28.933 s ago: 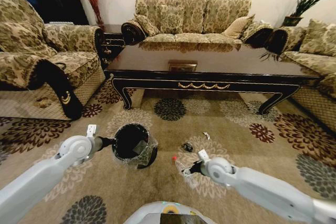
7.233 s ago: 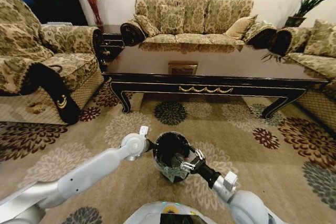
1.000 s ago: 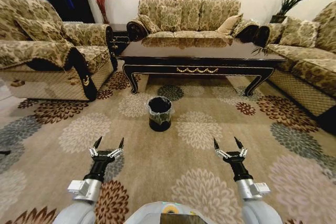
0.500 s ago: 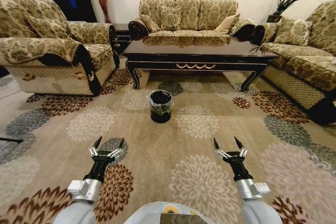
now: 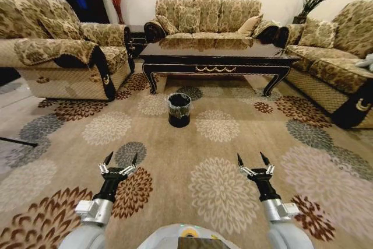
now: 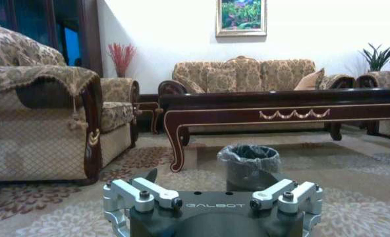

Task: Move to the front of the table and pick up the trash from the floor, then place it into the trash bin.

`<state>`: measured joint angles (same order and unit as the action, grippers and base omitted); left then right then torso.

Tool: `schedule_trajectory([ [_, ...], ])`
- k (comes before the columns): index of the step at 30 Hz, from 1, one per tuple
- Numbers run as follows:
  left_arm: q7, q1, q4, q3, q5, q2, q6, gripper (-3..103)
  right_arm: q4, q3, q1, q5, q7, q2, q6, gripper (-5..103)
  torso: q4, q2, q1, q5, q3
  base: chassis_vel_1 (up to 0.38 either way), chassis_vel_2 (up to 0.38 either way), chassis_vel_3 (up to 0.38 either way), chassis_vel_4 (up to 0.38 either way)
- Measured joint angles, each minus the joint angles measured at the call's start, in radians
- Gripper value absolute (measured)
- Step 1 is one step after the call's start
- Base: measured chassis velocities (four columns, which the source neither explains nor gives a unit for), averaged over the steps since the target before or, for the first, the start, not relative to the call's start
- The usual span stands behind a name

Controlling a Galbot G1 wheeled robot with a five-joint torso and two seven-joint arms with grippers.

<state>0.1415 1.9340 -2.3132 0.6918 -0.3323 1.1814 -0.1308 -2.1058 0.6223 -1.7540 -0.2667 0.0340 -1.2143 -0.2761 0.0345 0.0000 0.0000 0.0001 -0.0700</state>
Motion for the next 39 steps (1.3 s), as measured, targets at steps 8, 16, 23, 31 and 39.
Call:
schedule_trajectory([
  [8,0.000,0.000,0.000,0.000,0.000,0.000,0.000,100,0.000,0.000,0.000,0.000,0.000,0.000,0.000,100,0.0000,0.000,0.000,-0.0003,0.000,0.164,-0.148,-0.155,0.156],
  [16,0.000,0.000,0.000,0.000,0.000,0.000,0.000,100,0.000,0.000,0.000,0.000,0.000,0.000,0.000,100,0.0000,0.000,0.000,0.0000,0.000,0.138,-0.155,-0.141,0.149],
  [23,0.000,0.000,0.000,0.000,0.000,0.000,0.000,100,0.000,0.000,0.000,0.000,0.000,0.000,0.000,100,0.0000,0.000,0.000,0.0000,0.000,0.194,-0.190,-0.210,0.201],
  [31,0.000,0.000,0.000,0.000,0.000,0.000,0.000,100,0.000,0.000,0.000,0.000,0.000,0.000,0.000,100,0.0000,0.000,0.000,0.0000,0.000,0.186,-0.183,-0.193,0.172],
  [39,0.000,0.000,0.000,0.000,0.000,0.000,0.000,100,0.000,0.000,0.000,0.000,0.000,0.000,0.000,100,0.0001,0.000,0.000,-0.0001,0.000,0.181,-0.187,-0.168,0.179],
])
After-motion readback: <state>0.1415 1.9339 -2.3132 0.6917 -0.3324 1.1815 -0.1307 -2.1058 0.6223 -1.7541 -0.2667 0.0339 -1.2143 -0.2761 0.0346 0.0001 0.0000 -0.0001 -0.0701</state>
